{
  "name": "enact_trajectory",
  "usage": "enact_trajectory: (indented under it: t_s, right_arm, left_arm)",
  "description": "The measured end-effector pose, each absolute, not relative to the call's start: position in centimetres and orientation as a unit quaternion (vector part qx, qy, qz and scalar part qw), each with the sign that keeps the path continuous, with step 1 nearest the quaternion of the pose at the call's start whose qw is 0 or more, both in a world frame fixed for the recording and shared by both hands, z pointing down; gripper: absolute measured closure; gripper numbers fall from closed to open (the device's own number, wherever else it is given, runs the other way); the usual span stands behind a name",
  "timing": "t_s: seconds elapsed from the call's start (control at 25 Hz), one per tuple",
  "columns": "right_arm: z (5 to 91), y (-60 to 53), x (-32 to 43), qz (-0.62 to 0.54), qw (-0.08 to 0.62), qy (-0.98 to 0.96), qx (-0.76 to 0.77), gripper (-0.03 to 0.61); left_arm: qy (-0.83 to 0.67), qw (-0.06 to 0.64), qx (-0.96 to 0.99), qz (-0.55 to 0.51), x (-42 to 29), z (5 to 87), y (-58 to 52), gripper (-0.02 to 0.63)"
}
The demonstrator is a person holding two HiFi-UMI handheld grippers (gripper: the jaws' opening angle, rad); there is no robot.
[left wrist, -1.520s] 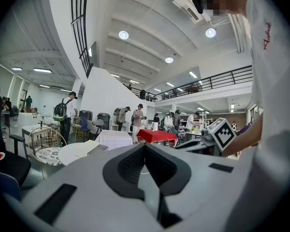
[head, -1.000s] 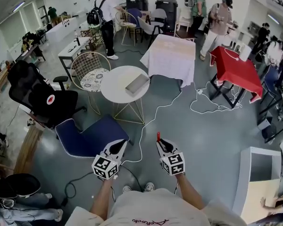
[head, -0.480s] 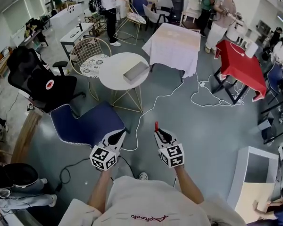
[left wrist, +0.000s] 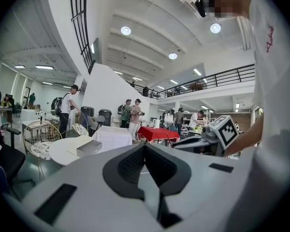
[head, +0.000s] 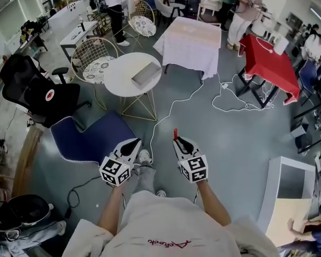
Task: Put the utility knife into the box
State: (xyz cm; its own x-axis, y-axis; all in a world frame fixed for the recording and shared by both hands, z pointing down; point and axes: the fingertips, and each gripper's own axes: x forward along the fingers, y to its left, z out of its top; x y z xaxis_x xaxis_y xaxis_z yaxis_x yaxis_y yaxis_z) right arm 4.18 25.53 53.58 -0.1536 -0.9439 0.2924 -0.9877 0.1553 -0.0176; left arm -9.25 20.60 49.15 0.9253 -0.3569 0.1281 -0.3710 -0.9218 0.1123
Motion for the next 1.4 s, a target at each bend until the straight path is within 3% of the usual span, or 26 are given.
enact_trajectory:
  t_s: [0.48, 1.4]
  right_arm:
    - [54.1, 21.2, 6.5, 0.103, 0.113, -0.751, 0.642, 0.499]
    - [54.7, -0.1, 11.2, 0.123, 0.132, -0.759, 0.625, 0.499]
  left_arm:
    - [-0.171, 0.070, 0.981, 0.056, -6.7, 49.5, 16.6, 0.603]
    - [-0.182, 0.098, 0.977, 0.061, -2.1, 50.4, -5.1, 0.603]
